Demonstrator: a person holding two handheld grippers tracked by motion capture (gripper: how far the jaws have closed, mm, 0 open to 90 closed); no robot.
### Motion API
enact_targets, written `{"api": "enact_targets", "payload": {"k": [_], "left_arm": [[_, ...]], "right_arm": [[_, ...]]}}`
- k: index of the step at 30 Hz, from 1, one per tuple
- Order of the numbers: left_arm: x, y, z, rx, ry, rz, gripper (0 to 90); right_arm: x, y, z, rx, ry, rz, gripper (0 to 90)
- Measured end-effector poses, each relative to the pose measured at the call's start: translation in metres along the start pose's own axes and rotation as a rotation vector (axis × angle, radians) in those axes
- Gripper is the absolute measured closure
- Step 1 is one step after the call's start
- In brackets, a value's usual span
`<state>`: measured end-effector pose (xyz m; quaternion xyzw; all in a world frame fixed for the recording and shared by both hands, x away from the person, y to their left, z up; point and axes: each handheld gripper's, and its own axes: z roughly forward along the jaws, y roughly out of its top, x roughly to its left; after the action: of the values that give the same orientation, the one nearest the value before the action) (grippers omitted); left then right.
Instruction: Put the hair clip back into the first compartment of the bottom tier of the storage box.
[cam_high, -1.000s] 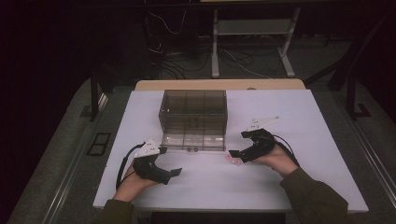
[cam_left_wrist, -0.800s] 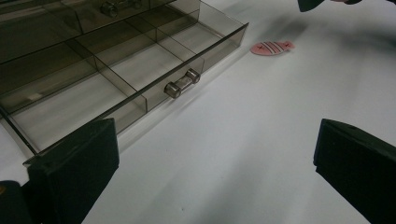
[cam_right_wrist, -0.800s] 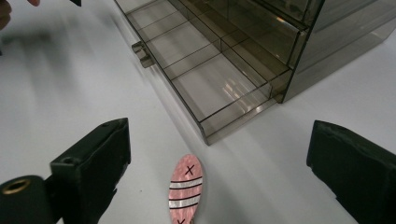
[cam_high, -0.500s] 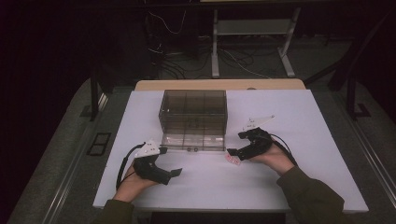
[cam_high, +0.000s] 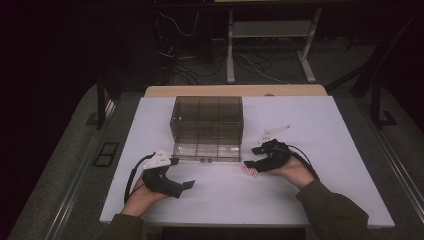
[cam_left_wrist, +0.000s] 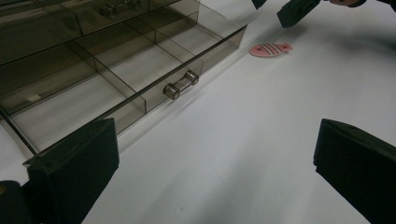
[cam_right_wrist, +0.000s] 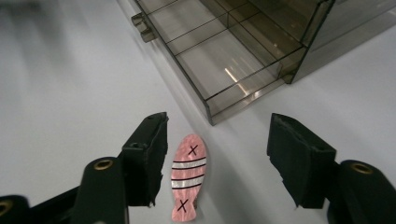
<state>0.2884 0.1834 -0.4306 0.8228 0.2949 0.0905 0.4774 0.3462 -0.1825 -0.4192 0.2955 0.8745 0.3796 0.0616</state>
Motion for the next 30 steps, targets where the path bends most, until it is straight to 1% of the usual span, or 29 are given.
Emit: {"api": "enact_targets", "payload": {"k": [4, 8, 21, 30], "left_arm": [[0.0, 0.0, 0.0, -0.001, -0.001, -0.003, 0.0], [-0.001, 0.0, 0.0, 0.002, -0.001, -0.002, 0.0], [-0.001, 0.0, 0.0, 0.0, -0.004, -0.009, 0.0], [-0.002, 0.0, 0.001, 0.0, -0.007, -0.009, 0.0]], "right_arm": [[0.001, 0.0, 0.001, 0.012, 0.002, -0.002, 44.3], [0.002, 0.0, 0.002, 0.028, 0.014, -0.005, 49.3], [0.009, -0.003, 0.013, 0.081, 0.028, -0.031, 56.9], [0.012, -0.006, 0.019, 0.112, 0.026, -0.048, 59.2]]}}
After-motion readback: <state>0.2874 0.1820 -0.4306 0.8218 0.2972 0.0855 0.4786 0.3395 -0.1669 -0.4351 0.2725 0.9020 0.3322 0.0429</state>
